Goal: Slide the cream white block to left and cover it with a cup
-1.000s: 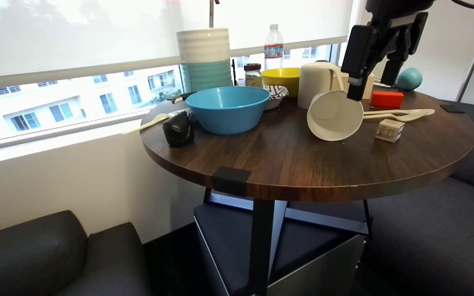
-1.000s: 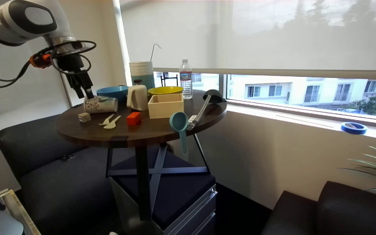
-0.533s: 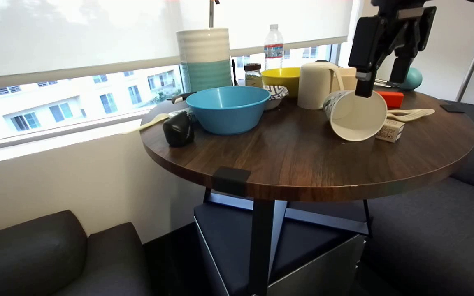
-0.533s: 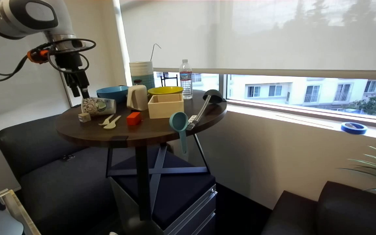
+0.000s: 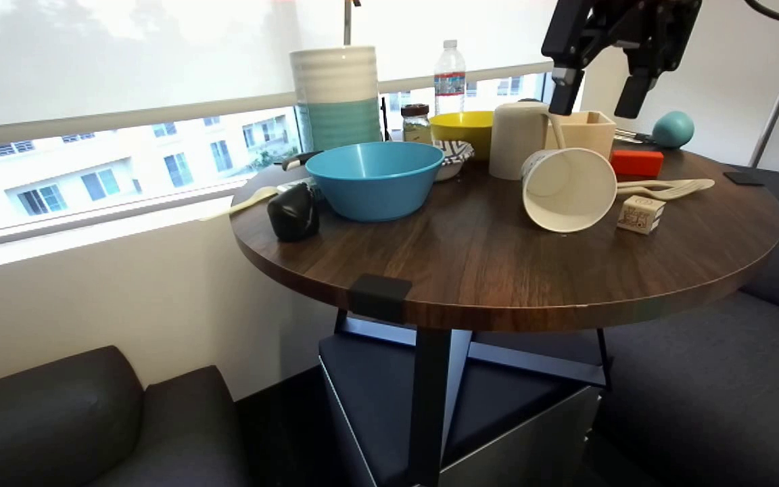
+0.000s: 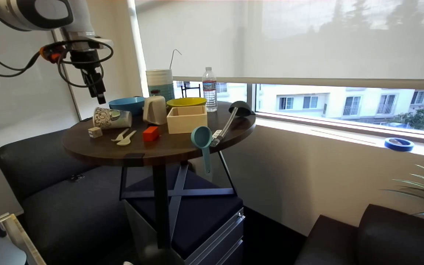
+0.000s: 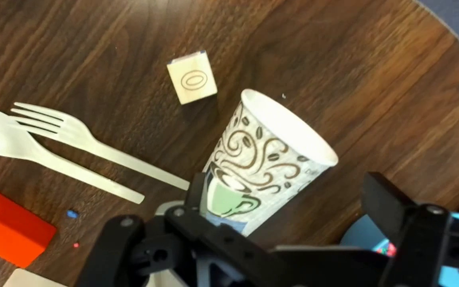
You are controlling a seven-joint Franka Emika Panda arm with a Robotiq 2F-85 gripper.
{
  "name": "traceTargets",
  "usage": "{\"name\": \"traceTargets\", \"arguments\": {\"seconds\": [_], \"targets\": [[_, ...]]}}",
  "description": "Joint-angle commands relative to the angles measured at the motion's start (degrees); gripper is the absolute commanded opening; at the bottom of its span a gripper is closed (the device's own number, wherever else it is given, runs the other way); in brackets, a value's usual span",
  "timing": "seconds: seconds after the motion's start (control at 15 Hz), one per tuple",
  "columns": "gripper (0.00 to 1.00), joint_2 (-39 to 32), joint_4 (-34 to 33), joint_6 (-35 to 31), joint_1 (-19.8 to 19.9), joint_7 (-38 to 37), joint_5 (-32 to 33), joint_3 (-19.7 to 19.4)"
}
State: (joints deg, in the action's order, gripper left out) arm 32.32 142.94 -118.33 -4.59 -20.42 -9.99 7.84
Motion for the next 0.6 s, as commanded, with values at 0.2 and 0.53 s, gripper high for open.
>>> {"name": "traceTargets", "arguments": {"seconds": [0.2, 0.53], "targets": [[1.0, -5.9, -0.7, -7.7, 4.6, -10.1, -0.8, 1.2], [1.0, -11.2, -1.4, -9.2, 5.1, -16.6, -0.1, 2.0]]}}
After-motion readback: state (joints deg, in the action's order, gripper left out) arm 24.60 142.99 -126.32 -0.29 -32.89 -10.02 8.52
